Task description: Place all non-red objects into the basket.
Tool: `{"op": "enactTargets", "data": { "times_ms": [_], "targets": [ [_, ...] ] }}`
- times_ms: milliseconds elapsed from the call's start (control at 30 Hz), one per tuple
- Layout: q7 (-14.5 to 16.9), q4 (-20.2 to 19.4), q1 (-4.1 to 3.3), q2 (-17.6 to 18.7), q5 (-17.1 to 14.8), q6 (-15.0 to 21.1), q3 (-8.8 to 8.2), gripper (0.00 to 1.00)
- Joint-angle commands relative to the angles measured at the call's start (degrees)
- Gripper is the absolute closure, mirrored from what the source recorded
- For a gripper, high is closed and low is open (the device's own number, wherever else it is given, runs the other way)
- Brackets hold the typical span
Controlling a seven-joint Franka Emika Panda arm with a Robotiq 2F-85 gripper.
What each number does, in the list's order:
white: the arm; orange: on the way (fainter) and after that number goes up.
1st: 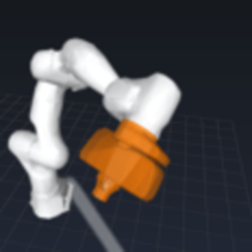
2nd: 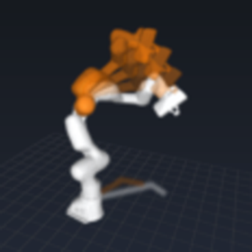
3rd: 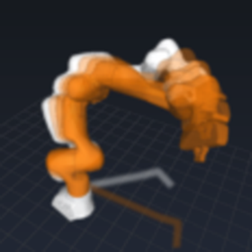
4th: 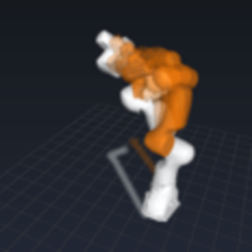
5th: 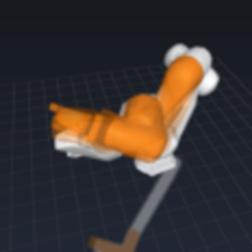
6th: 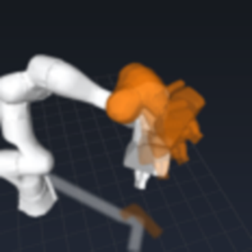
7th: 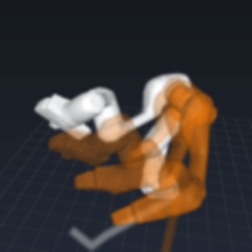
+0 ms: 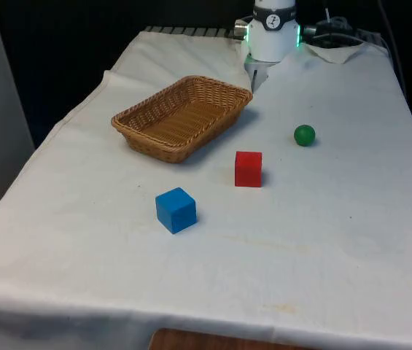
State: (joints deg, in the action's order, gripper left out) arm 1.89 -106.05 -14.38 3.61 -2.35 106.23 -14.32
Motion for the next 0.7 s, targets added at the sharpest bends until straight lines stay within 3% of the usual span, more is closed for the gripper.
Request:
{"op": "enactTargets", "data": {
  "times_ms": [0, 267, 667],
  "targets": [
    [0.0, 0.0, 0.0, 0.0, 0.0, 0.0, 0.0, 0.0],
    [-1.5, 3.7, -0.11, 3.4, 0.4, 0.6, 0.23, 0.0],
    [-3.5, 5.4, 0.06, 5.6, 0.1, 1.6, 0.17, 0.0]
  ]
}}
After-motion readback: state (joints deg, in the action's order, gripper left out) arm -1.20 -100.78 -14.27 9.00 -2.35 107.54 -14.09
